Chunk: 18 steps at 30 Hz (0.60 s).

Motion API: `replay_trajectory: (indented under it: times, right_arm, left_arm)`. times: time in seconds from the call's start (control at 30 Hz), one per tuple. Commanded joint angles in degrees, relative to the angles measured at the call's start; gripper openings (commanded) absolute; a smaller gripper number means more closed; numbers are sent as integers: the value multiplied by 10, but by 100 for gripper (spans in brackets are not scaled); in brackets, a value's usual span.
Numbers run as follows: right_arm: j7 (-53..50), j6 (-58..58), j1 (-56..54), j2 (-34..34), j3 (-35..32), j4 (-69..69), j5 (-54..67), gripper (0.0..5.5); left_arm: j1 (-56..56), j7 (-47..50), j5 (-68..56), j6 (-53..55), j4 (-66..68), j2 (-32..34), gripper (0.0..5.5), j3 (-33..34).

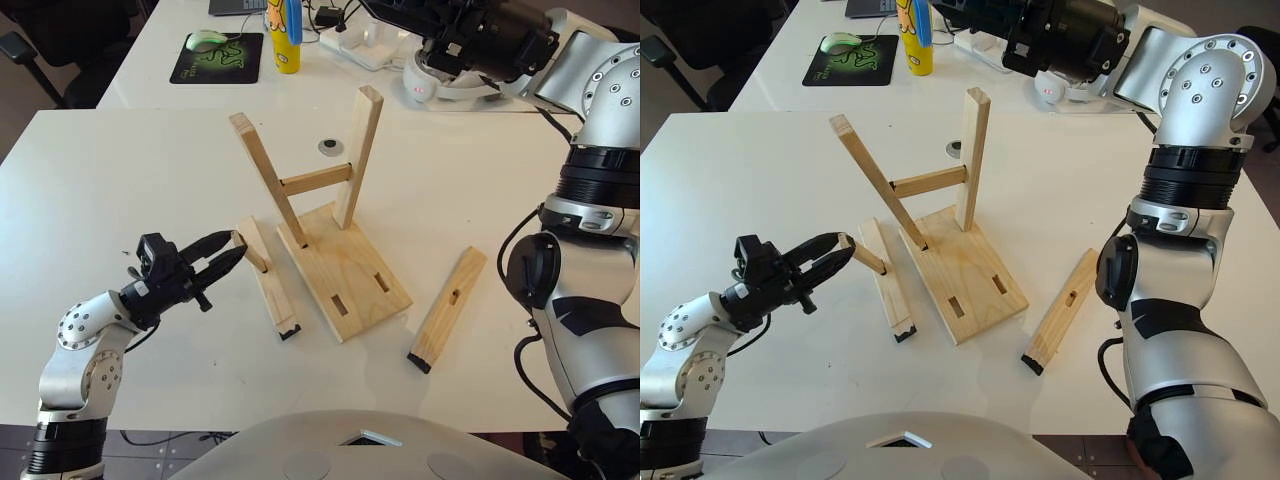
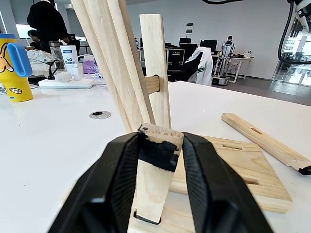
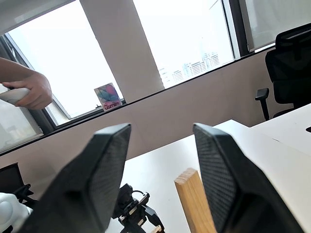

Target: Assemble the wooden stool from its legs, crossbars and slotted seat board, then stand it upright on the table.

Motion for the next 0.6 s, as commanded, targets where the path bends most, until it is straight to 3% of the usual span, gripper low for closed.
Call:
replay_trajectory:
  times: [0.03,0.3,0.6]
  right_arm:
    - [-10,7,2,4,-6,-8,11,238]
    - [-25,4,13,11,-14,-22,20,238]
    - [-61,8,40,15,-36,-56,42,238]
  left_arm:
    - [9,-14,41,42,65,39,133,-16]
    - [-105,-21,43,66,75,51,133,-58]
    - [3,-29,51,41,68,56,132,-46]
